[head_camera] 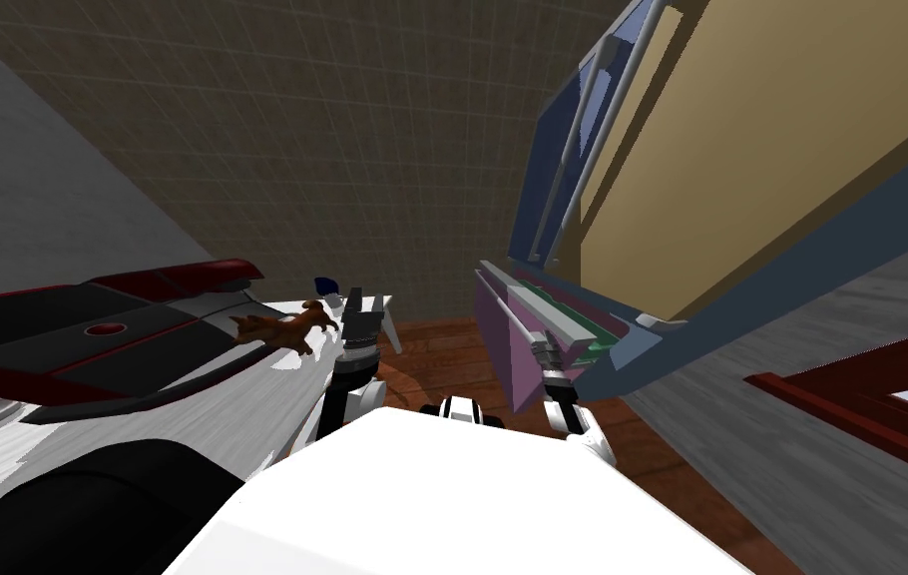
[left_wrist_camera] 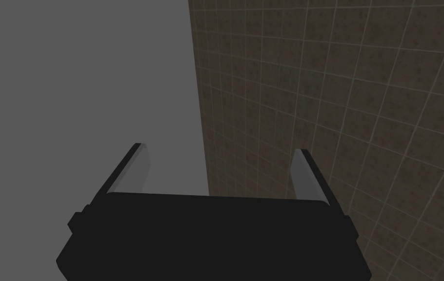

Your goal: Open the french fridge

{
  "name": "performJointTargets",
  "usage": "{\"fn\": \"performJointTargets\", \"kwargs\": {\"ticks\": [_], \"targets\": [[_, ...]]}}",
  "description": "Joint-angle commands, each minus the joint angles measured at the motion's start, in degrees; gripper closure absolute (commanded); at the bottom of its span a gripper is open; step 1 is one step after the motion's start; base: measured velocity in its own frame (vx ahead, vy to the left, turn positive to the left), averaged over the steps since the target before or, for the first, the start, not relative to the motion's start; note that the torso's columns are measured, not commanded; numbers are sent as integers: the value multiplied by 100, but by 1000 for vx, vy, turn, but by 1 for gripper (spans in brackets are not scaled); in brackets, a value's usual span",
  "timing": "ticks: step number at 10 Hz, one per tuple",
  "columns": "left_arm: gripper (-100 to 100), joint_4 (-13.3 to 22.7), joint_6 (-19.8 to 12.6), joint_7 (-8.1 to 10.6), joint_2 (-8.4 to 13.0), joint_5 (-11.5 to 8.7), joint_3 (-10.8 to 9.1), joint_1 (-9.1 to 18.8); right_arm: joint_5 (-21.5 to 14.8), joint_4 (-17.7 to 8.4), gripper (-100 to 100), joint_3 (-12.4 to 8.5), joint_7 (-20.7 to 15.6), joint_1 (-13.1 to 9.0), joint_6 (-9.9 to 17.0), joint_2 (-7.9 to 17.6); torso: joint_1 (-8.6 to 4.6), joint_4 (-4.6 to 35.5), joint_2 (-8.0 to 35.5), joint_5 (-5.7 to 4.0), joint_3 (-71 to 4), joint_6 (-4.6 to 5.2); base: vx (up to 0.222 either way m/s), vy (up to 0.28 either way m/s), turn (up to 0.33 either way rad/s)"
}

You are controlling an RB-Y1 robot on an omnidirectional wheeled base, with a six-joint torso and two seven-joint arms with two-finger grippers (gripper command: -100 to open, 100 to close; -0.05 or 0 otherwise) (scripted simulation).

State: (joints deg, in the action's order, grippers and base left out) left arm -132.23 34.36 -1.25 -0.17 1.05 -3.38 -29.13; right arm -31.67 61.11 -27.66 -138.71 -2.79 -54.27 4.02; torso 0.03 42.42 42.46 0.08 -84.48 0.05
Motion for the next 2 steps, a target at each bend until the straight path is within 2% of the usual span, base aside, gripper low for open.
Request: {"fn": "performJointTargets", "kwargs": {"ticks": [1,2], "targets": [[0,0,0,0,0,0,0,0,-2,-4,0,2,0,2,4,-2,0,-4,-3,-2,-2,0,0,0,0],[0,0,0,0,0,0,0,0,-3,-8,0,3,0,4,8,-3,0,-6,-6,-3,-3,-1,0,0,0]]}}
